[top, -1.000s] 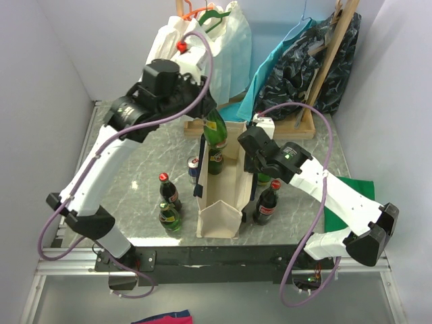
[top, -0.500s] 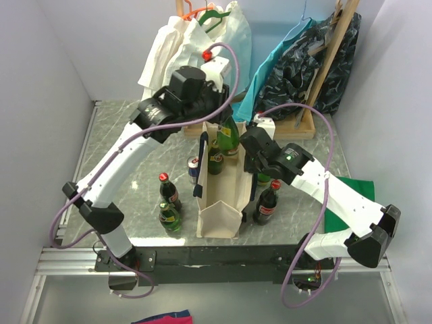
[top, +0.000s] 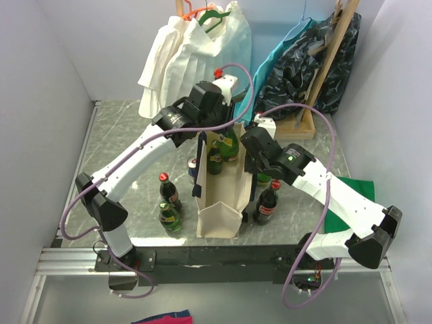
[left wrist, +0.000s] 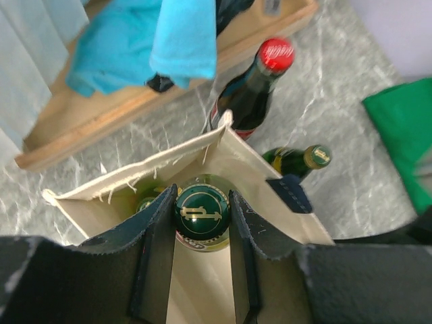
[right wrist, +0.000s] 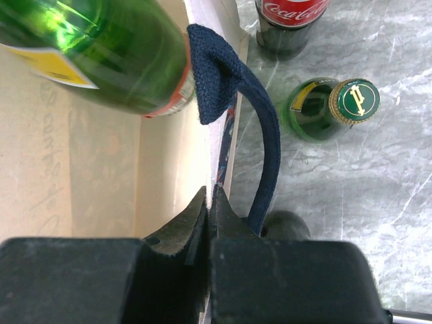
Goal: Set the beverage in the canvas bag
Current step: Place the drink in the canvas bag.
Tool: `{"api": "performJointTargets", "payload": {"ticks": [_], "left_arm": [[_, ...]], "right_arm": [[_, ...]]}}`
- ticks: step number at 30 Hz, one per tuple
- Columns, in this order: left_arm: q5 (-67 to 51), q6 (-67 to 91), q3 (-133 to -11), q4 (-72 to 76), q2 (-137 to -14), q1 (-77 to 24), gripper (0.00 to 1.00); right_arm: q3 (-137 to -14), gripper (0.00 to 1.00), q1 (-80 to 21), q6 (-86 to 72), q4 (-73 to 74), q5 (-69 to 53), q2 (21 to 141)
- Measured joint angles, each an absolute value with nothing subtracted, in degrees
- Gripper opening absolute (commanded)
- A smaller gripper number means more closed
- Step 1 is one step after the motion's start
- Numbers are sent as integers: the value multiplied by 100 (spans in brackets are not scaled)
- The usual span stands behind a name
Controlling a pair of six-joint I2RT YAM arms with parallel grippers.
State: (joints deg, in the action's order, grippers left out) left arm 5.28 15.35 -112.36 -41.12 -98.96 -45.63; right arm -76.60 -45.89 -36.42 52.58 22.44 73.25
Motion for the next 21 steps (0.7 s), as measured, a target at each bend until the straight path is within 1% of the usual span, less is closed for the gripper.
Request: {"api": "performJointTargets", "payload": {"ticks": [7, 21], "left_arm": [[652, 1603, -10731, -3872, -9896, -4611, 1], [985, 1417, -9994, -2832, -9898, -4812, 1]], "right_arm": [[-7660, 0, -4589, -3660, 5253, 2191, 7314], [-7660, 0, -4589, -3664, 5253, 2156, 7301]]}}
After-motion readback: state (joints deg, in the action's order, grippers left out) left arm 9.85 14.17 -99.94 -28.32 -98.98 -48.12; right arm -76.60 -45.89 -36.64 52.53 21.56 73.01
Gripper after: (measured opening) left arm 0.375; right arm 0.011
